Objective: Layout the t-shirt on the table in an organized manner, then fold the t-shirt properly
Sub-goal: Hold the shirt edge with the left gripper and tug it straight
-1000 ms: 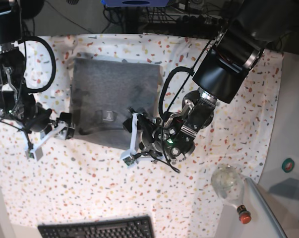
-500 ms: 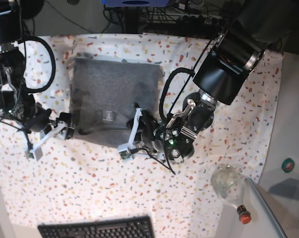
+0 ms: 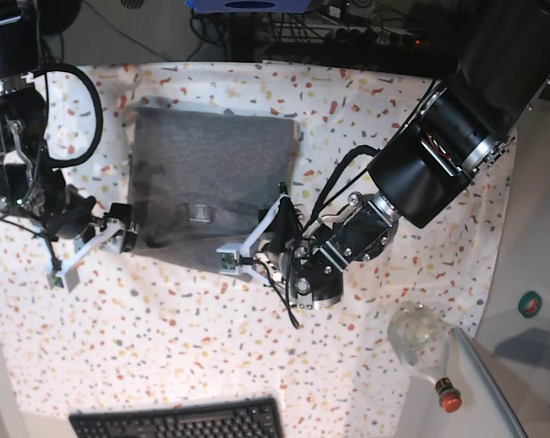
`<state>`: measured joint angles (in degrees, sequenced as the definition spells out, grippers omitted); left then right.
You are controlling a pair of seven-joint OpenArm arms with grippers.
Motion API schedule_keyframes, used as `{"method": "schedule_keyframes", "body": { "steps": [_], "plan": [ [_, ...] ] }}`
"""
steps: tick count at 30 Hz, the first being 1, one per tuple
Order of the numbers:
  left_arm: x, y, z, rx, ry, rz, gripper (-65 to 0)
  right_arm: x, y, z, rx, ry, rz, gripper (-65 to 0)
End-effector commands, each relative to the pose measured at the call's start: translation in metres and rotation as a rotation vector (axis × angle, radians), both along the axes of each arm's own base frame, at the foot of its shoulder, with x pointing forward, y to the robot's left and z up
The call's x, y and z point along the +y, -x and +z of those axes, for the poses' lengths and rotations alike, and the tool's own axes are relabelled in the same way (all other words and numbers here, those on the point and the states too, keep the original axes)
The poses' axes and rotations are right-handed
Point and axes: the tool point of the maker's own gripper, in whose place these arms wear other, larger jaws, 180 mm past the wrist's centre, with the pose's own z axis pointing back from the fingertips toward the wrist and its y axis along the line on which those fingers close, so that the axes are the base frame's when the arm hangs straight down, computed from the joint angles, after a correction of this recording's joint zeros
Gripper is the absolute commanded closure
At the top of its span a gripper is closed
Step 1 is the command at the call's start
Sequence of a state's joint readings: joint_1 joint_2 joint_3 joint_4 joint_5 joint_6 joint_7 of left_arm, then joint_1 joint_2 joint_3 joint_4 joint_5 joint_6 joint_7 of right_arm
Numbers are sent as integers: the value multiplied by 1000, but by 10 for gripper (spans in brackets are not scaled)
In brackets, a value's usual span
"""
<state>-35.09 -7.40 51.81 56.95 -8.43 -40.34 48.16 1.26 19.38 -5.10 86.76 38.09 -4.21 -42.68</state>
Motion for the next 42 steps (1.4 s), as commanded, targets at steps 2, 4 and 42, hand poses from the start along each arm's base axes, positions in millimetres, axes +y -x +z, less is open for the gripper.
{"method": "schedule_keyframes", "body": {
  "steps": [2,4,42],
  "plan": [
    [-14,-20,25,-68,47,-10,-237,-5,-13,14,-53,8,-2,-413],
    [-15,-27,32,-84,46,-17,-237,-5,-14,15,-54,8,-2,-413],
    [-22,-16,52,-138,-12,-66,-235,-4,-18,4,-24,-10,-27,-411]
  ]
}}
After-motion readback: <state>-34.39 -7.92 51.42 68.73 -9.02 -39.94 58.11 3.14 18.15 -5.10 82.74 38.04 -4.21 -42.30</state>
